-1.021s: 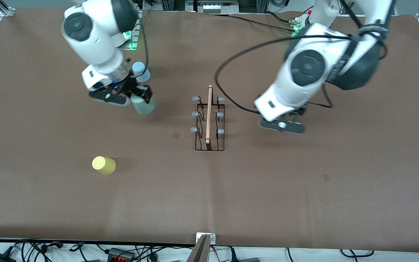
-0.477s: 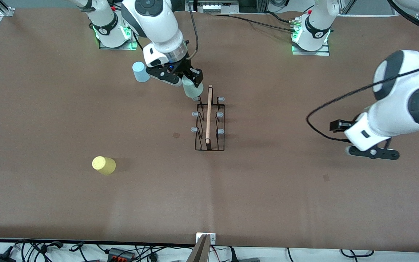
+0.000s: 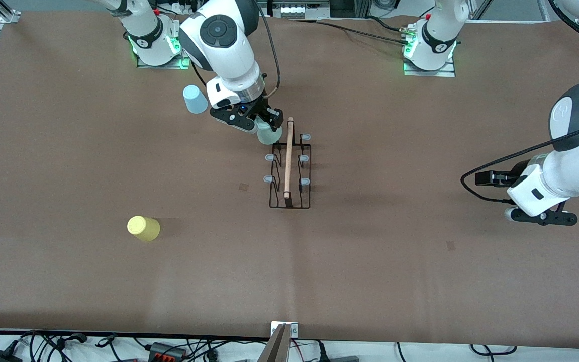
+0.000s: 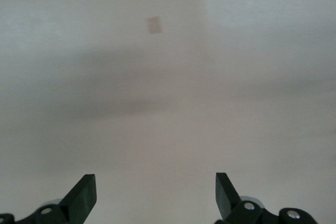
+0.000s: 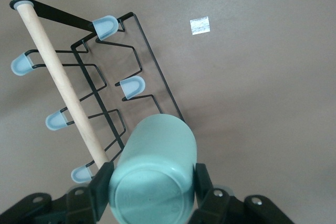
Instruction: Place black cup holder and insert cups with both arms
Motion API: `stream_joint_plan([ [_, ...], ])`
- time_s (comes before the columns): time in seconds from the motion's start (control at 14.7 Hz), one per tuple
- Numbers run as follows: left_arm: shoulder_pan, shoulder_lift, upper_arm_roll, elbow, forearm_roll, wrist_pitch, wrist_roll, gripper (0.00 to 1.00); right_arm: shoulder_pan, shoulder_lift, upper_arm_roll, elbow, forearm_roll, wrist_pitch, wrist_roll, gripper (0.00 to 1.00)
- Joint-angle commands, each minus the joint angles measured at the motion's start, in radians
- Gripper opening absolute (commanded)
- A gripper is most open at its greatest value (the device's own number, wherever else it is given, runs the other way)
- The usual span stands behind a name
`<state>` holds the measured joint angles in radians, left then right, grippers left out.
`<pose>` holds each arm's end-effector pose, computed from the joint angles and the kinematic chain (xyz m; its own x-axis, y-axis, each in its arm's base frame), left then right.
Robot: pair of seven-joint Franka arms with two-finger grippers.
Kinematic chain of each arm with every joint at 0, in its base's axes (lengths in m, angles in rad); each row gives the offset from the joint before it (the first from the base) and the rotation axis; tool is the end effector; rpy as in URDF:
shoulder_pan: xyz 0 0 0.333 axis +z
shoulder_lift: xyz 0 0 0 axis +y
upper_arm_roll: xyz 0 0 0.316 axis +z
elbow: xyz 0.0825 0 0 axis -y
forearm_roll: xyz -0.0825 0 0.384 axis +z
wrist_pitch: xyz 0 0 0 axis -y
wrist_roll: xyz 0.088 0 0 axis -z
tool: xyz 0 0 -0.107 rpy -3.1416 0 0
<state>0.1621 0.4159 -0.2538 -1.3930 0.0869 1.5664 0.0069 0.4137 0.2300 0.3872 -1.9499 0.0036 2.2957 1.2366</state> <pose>0.6540 -0.0241 0.4599 0.9688 -0.0986 -0.2273 -0.0969 -0.9951 0.0185 0.4342 0.4335 0.3837 0.8998 -0.4343 -0.0411 -0.4352 -0.8872 -0.1532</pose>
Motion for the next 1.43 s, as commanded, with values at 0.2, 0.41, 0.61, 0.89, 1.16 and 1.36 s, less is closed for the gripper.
stream_joint_plan([
  [0.2,-0.119,-0.163,0.048,-0.041,-0.127,-0.241,0.195,1.0,0.011,0.04,0.001,0.0,-0.016,0.051,0.021,0.44],
  [0.41,-0.113,-0.248,0.07,-0.11,-0.119,-0.195,0.197,1.0,0.013,0.048,0.001,-0.006,-0.016,0.051,0.02,1.0],
  [0.61,-0.081,-0.397,0.116,-0.269,-0.121,0.013,0.206,1.0,-0.015,0.028,0.001,0.009,-0.016,0.045,-0.017,1.0],
  [0.89,-0.111,-0.529,0.163,-0.383,-0.121,0.056,0.196,1.0,-0.142,-0.043,0.001,0.02,-0.013,-0.021,-0.203,1.0],
  [1.16,-0.124,-0.525,0.243,-0.373,-0.118,0.055,0.136,1.0,-0.362,-0.049,-0.004,0.005,-0.014,-0.085,-0.665,1.0],
  [1.36,-0.125,-0.503,0.226,-0.345,-0.113,0.049,0.128,1.0,-0.479,-0.005,-0.043,-0.001,-0.039,-0.067,-0.97,1.0],
])
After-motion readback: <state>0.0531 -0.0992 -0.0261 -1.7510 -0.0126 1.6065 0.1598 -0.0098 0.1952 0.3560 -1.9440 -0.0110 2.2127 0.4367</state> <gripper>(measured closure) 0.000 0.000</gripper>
